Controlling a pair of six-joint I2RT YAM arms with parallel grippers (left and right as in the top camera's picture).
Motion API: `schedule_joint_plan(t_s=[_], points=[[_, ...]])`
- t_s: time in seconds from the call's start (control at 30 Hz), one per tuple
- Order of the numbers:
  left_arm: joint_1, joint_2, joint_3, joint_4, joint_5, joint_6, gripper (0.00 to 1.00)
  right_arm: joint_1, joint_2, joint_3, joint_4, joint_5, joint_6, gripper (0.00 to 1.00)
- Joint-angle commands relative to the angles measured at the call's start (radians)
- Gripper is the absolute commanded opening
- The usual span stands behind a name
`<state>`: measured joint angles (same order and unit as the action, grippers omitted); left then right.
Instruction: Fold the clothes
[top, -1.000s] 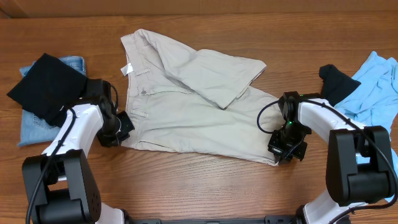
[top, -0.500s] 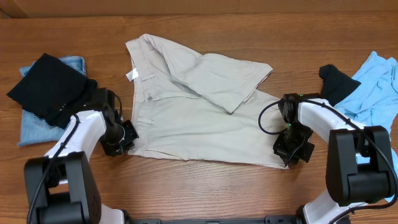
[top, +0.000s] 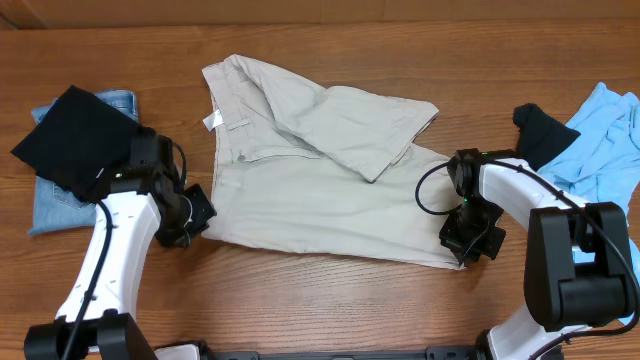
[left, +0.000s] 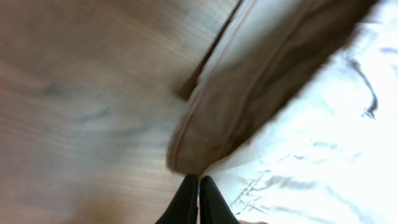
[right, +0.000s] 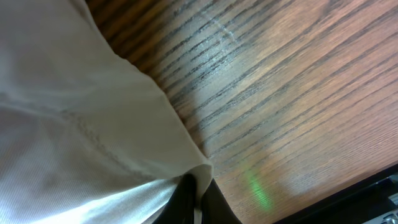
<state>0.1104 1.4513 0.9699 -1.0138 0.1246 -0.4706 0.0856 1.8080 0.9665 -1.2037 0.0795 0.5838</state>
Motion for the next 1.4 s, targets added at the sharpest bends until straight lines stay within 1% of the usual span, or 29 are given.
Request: schedule_joint_plan(t_s=[0.0,0.1,0.27,0.33,0.4,0.43,0.47,0.5,0.57,0.6,0.63,0.73,0.77,0.8,0.83,0.87,0.93,1.03,1.07,1.13,1.2,1.23,1.27,1.37], points=[[0.005,-0.031,0.024,-0.047,-0.116,-0.047,0.04,-0.008,-0.015,-0.006,0.009,0.083,0.011,0.04],[0.005,-0.031,0.024,-0.114,-0.122,-0.046,0.04,-0.008,-0.015,-0.006,0.009,0.089,0.011,0.05],[0.005,-0.031,0.024,-0.241,-0.198,-0.069,0.04,-0.008,-0.015,-0.006,0.013,0.089,0.011,0.05],[0.005,-0.031,0.024,-0.261,-0.226,-0.069,0.05,-0.008,-0.015,-0.006,0.013,0.089,0.011,0.05],[0.005,-0.031,0.024,-0.266,-0.240,-0.068,0.23,-0.008,-0.015,-0.006,0.013,0.089,0.011,0.05],[0.005,-0.031,0.024,-0.266,-0.240,-0.068,0.26,-0.008,-0.015,-0.006,0.012,0.089,0.011,0.05],[0.005,-0.031,0.024,-0.266,-0.240,-0.068,0.27,-0.008,-0.015,-0.006,0.009,0.088,0.011,0.05],[0.005,-0.031,0.024,-0.266,-0.240,-0.068,0.25,-0.008,-0.016,-0.006,0.005,0.088,0.011,0.04],[0.005,-0.032,0.026,-0.264,-0.240,-0.069,0.16,-0.008,-0.019,-0.006,0.002,0.095,0.011,0.04],[0.005,-0.032,0.031,-0.259,-0.240,-0.069,0.14,-0.008,-0.024,-0.004,0.001,0.097,0.011,0.04],[0.005,-0.033,0.039,-0.255,-0.240,-0.069,0.12,-0.008,-0.034,0.001,-0.003,0.098,0.011,0.04],[0.005,-0.034,0.088,-0.239,-0.240,-0.068,0.12,-0.008,-0.081,0.036,-0.029,0.105,0.011,0.05],[0.005,-0.034,0.110,-0.230,-0.240,-0.064,0.12,-0.008,-0.103,0.053,-0.037,0.103,0.011,0.07],[0.005,-0.034,0.133,-0.215,-0.239,-0.058,0.13,-0.008,-0.127,0.070,-0.041,0.103,0.011,0.11],[0.005,-0.034,0.179,-0.162,-0.239,-0.045,0.14,-0.008,-0.180,0.113,-0.057,0.103,0.011,0.32],[0.005,-0.034,0.188,-0.131,-0.234,-0.044,0.14,-0.008,-0.198,0.129,-0.062,0.103,0.006,0.35],[0.005,-0.034,0.192,-0.059,-0.204,-0.032,0.15,-0.008,-0.216,0.147,-0.065,0.103,-0.013,0.41],[0.005,-0.029,0.190,0.064,-0.148,-0.023,0.15,-0.008,-0.224,0.177,-0.062,0.103,-0.040,0.42],[0.003,-0.019,0.190,0.132,-0.131,-0.023,0.15,-0.008,-0.224,0.193,-0.038,0.093,-0.081,0.44],[-0.002,-0.001,0.190,0.191,-0.130,-0.023,0.13,-0.007,-0.224,0.211,0.034,-0.019,-0.221,0.49],[-0.014,0.027,0.190,0.240,-0.118,-0.022,0.12,-0.007,-0.224,0.216,0.141,-0.263,-0.454,0.57],[-0.024,0.049,0.190,0.264,-0.101,-0.018,0.11,-0.007,-0.224,0.216,0.184,-0.363,-0.515,0.59],[-0.034,0.069,0.190,0.283,-0.080,-0.009,0.11,-0.007,-0.221,0.216,0.230,-0.440,-0.530,0.60],[-0.076,0.153,0.191,0.340,-0.037,0.019,0.11,-0.001,-0.206,0.216,0.323,-0.521,-0.529,0.60]])
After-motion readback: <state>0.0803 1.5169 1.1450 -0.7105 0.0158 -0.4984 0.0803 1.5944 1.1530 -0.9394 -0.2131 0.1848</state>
